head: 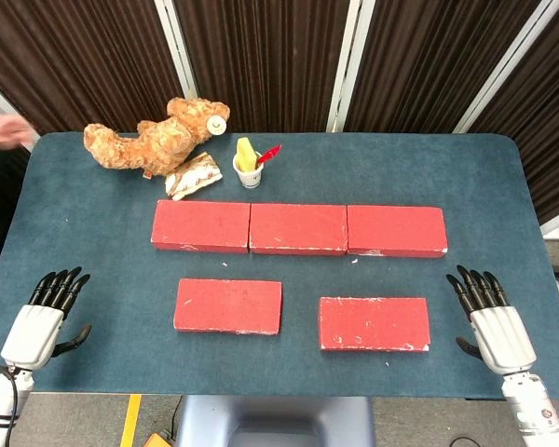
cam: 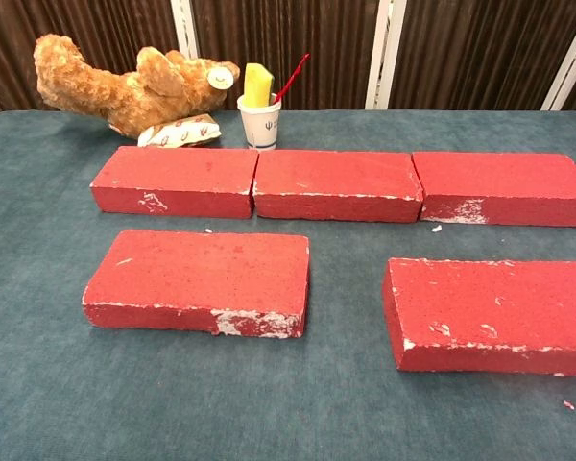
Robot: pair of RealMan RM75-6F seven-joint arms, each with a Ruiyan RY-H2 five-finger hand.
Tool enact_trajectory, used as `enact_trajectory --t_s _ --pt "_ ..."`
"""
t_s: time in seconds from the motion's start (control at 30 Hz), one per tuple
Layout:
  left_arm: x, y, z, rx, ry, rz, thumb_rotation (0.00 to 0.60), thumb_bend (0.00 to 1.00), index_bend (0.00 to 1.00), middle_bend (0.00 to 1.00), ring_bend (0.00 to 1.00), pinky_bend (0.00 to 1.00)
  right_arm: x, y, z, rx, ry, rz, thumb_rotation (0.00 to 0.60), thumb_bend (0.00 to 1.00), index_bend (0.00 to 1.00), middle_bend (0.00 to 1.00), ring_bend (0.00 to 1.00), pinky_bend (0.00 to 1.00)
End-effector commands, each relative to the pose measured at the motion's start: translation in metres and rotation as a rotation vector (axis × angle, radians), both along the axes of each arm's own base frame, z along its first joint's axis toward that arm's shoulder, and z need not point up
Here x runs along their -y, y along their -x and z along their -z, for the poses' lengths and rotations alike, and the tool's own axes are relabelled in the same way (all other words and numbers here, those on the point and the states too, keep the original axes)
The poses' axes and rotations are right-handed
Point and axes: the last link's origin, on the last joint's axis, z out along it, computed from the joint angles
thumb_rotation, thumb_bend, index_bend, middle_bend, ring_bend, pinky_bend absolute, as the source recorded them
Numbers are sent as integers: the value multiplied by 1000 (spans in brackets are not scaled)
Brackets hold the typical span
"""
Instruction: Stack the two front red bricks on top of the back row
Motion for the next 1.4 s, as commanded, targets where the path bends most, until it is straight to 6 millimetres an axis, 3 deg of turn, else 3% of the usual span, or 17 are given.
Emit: enact_trajectory --t_s 0.03,0.23,0.43,0.6,0.8,1.03,1.4 --pt "1 -1 2 3 9 3 600 316 0 0 0 76 0 0 0 0 -1 0 600 0 0 0 0 0" --pt "1 -15 18 57 105 62 600 310 0 0 0 70 -3 -2 1 1 -9 -9 600 0 0 0 0 0" --pt "-18 -50 49 76 280 178 600 267 0 0 0 50 -3 -2 3 1 -23 -11 600 0 0 0 0 0" --pt "-41 -80 71 103 376 169 600 211 0 0 0 55 -1 -1 4 -12 -17 6 600 0 0 0 0 0" --pt "-47 -109 95 108 469 217 600 199 0 0 0 41 0 0 2 -1 -22 13 600 0 0 0 0 0" --pt "-63 -125 118 118 531 209 600 200 0 0 0 31 -1 0 0 4 -26 11 600 0 0 0 0 0" --pt "-86 -129 129 124 598 132 600 199 0 0 0 31 0 0 0 11 -31 16 600 3 0 0 0 0"
